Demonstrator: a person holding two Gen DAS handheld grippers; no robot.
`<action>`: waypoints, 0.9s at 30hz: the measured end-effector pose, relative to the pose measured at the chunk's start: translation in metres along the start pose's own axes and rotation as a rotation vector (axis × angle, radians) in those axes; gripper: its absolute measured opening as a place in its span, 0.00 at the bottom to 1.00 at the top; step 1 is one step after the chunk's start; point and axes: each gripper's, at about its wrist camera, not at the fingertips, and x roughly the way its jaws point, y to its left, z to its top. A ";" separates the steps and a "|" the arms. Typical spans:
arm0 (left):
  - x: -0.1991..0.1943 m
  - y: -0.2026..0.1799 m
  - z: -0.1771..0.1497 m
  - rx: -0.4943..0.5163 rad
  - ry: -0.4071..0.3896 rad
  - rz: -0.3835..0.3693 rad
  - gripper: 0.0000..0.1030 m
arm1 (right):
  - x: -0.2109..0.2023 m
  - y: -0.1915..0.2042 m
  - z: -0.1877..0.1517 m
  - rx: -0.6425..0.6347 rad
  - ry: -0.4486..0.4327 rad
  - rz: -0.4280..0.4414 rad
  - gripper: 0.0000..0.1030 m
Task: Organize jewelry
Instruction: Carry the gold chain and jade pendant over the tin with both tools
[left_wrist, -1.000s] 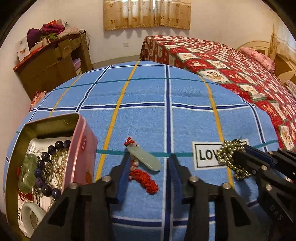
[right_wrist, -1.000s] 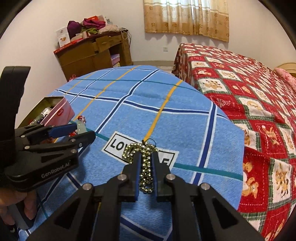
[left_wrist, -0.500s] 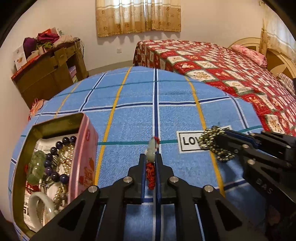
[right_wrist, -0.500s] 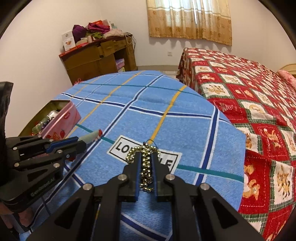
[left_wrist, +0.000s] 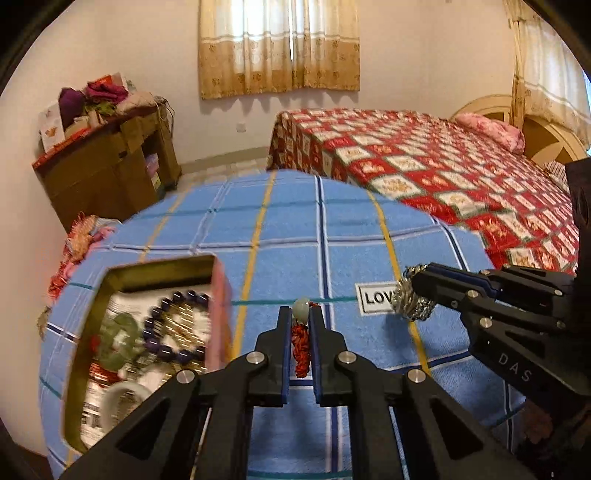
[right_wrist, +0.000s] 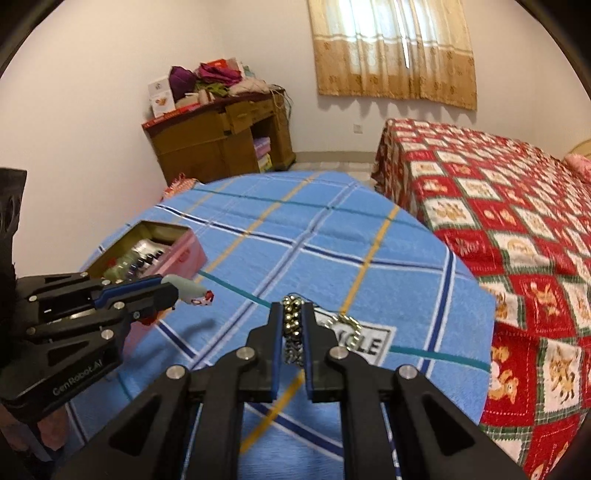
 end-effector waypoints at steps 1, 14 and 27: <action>-0.006 0.003 0.002 0.000 -0.013 0.011 0.08 | -0.002 0.005 0.003 -0.010 -0.008 0.008 0.11; -0.044 0.056 0.006 -0.067 -0.089 0.130 0.08 | -0.011 0.061 0.038 -0.118 -0.076 0.106 0.11; -0.040 0.105 -0.011 -0.159 -0.063 0.204 0.08 | 0.000 0.119 0.059 -0.223 -0.107 0.205 0.11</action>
